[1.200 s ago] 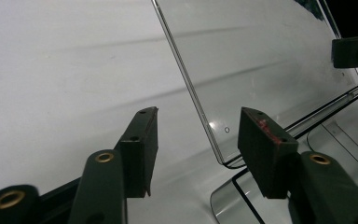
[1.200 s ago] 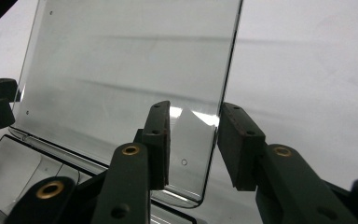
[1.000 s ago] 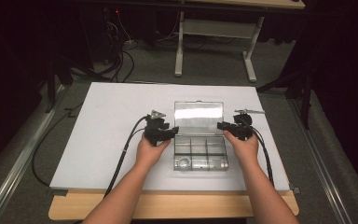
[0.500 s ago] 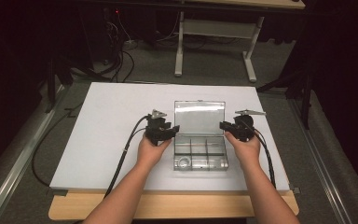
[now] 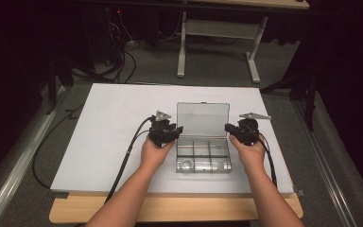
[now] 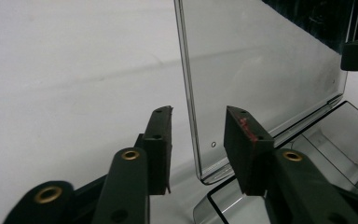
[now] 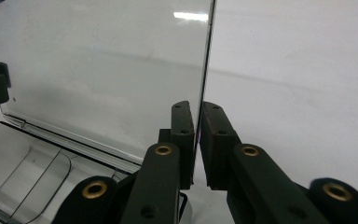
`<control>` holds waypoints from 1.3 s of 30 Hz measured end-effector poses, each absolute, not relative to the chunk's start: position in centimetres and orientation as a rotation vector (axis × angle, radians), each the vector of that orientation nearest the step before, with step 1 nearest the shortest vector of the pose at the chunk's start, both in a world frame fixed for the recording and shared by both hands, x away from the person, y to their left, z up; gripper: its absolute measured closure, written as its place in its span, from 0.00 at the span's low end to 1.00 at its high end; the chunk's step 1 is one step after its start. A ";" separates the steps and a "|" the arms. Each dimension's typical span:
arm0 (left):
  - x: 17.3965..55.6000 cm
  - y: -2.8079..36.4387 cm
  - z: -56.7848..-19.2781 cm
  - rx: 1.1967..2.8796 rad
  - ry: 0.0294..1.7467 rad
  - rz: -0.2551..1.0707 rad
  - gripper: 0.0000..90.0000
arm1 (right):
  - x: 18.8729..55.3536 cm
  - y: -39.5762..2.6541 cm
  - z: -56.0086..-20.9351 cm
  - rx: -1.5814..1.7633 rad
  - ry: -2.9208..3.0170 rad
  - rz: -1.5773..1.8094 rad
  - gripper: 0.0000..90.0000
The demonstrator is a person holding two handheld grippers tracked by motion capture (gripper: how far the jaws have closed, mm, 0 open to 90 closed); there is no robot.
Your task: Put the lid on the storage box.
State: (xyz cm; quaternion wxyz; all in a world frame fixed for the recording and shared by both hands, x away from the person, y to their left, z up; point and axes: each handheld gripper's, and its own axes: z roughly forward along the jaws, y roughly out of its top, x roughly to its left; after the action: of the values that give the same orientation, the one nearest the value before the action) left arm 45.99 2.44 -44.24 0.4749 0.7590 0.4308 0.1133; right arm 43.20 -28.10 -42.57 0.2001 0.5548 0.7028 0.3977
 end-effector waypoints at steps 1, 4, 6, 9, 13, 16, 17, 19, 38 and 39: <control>46.0 2.4 -44.2 1.850 1.051 0.276 0.73 | 43.1 -28.1 -42.5 1.549 1.961 1.102 0.98; 45.8 2.2 -44.0 1.847 1.041 0.288 0.76 | 43.0 -28.1 -42.5 1.543 1.960 1.095 0.98; 45.7 2.1 -44.0 1.847 1.055 0.300 0.78 | 43.0 -28.0 -42.4 1.535 1.963 1.081 0.98; 45.8 2.1 -44.0 1.842 1.064 0.304 0.82 | 42.9 -28.0 -42.4 1.536 1.960 1.079 0.98; 45.7 2.1 -43.9 1.842 1.066 0.309 0.85 | 42.9 -28.0 -42.4 1.530 1.959 1.075 0.98; 45.7 2.2 -43.8 1.843 1.067 0.310 0.86 | 42.8 -27.9 -42.4 1.531 1.954 1.074 0.98; 45.7 2.2 -43.7 1.843 1.066 0.309 0.87 | 42.7 -27.9 -42.4 1.530 1.953 1.075 0.98; 45.7 2.2 -43.7 1.845 1.063 0.310 0.87 | 42.7 -27.9 -42.3 1.526 1.951 1.075 0.98; 44.5 2.2 -43.5 1.840 1.023 0.346 0.85 | 41.4 -27.6 -42.3 1.467 1.926 1.068 0.97; 44.4 2.2 -43.5 1.839 1.020 0.347 0.84 | 41.3 -27.6 -42.3 1.467 1.925 1.068 0.97</control>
State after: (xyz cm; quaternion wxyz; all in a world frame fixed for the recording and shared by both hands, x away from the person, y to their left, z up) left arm 44.43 2.19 -43.52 0.4837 0.7551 0.4189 0.1426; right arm 41.33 -27.61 -42.32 0.2455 0.5375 0.7054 0.3914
